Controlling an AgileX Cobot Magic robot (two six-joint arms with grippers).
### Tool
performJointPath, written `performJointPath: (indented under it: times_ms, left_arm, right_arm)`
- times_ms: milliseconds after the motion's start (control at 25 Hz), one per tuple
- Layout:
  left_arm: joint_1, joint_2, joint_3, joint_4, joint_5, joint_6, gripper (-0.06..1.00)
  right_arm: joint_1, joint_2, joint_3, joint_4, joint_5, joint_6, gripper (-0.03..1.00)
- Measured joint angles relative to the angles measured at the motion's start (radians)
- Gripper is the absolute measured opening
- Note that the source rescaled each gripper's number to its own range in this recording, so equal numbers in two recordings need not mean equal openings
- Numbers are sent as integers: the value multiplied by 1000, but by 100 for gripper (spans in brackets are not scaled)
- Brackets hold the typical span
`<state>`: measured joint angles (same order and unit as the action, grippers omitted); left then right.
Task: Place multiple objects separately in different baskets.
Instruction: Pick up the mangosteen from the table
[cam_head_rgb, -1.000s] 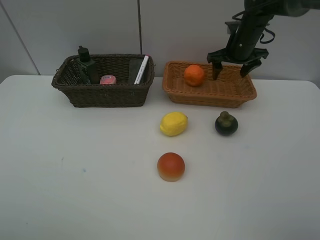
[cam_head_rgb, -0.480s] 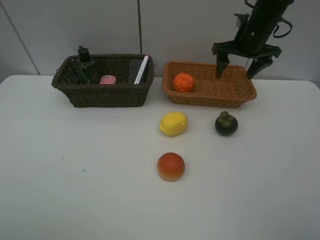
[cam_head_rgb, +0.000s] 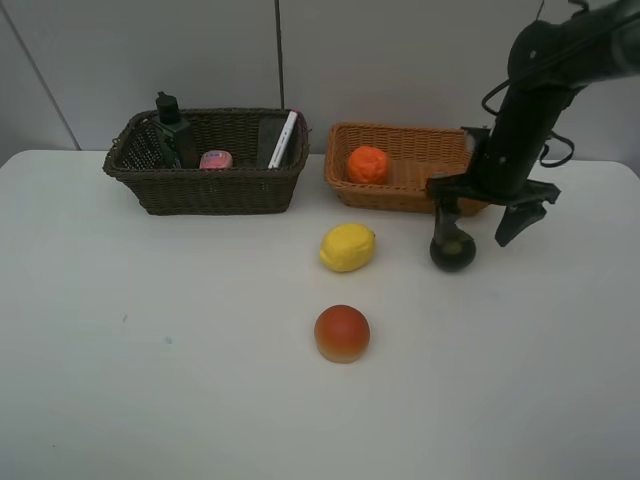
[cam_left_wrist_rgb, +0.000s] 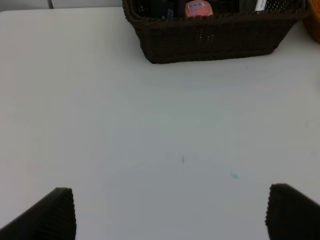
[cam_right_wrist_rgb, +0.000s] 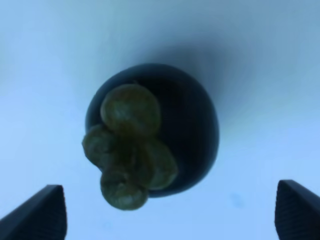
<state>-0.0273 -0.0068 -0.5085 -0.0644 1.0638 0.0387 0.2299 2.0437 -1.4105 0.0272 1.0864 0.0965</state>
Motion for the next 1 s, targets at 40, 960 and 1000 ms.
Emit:
performJointPath:
  times_ms: [40, 960, 1000]
  left_arm:
    - [0, 0, 0, 0, 0, 0, 100]
    - [0, 0, 0, 0, 0, 0, 100]
    - [0, 0, 0, 0, 0, 0, 100]
  right_arm:
    - [0, 0, 10, 9, -12, -7, 95]
    - [0, 129, 20, 32, -141, -70, 10]
    - [0, 129, 20, 32, -137, -72, 10]
